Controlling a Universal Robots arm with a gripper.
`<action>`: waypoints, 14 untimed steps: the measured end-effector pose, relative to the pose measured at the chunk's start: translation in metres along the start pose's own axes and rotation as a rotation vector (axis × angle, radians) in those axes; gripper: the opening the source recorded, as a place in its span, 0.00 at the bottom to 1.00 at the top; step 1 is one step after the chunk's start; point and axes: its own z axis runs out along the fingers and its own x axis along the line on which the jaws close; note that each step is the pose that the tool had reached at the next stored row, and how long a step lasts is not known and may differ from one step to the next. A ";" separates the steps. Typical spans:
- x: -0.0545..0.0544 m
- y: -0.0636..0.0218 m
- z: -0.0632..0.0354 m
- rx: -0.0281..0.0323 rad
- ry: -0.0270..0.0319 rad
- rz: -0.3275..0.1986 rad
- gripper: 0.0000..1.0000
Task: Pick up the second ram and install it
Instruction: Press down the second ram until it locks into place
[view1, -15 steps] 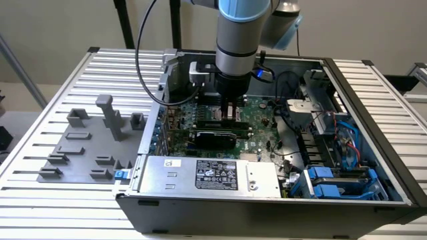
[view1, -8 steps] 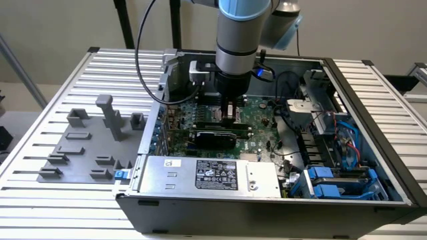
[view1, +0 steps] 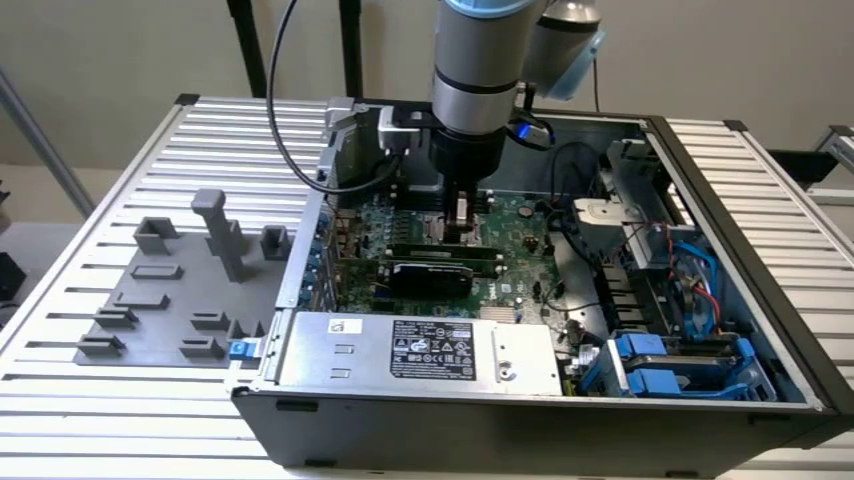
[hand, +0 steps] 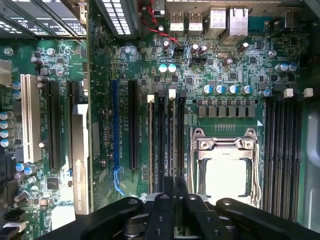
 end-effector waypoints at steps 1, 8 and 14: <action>0.000 0.0000 0.0000 0.0000 0.0000 0.000 0.00; 0.000 0.0000 -0.0001 -0.0002 0.0002 0.000 0.00; 0.000 0.0000 -0.0001 -0.0002 0.0002 0.000 0.00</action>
